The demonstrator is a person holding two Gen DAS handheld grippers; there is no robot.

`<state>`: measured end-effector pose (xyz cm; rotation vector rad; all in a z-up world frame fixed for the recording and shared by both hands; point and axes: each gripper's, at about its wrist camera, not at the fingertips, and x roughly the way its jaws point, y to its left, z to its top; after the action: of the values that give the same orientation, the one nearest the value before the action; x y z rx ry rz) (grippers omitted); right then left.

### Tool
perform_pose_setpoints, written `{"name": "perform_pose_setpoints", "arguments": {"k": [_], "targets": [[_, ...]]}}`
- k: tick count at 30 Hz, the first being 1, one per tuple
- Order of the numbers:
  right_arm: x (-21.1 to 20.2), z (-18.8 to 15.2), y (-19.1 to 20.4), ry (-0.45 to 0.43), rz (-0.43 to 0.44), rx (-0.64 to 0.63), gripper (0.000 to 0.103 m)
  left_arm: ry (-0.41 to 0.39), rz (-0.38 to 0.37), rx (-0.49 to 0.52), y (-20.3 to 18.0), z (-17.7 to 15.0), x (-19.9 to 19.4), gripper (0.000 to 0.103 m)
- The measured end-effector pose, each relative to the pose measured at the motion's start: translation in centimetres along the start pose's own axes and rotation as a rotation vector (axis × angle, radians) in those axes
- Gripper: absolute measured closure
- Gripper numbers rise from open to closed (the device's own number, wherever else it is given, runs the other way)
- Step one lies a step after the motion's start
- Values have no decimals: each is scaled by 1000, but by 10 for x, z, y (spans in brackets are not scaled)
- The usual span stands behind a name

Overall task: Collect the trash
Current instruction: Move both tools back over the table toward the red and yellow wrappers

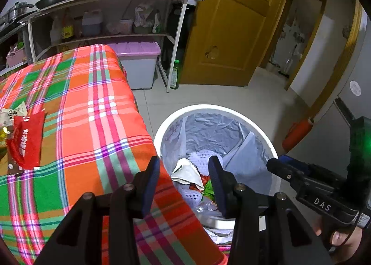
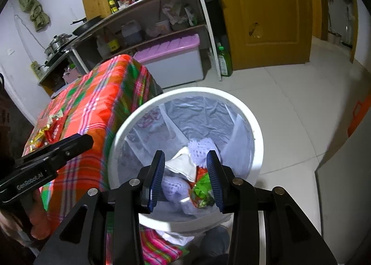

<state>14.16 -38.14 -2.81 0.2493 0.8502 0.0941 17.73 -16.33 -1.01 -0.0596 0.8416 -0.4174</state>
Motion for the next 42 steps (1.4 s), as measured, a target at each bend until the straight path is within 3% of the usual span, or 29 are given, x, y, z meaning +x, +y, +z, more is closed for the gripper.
{"name": "perform_pose_setpoints", "arguments": {"k": [19,42], "targets": [[-47,-2,71,-81,90,-129,64,-121,49,-47,31,-14,-74,58],[-40,-9,142,-62,195,-243,64,-174,150,-135,93,-39,-114,58]]}}
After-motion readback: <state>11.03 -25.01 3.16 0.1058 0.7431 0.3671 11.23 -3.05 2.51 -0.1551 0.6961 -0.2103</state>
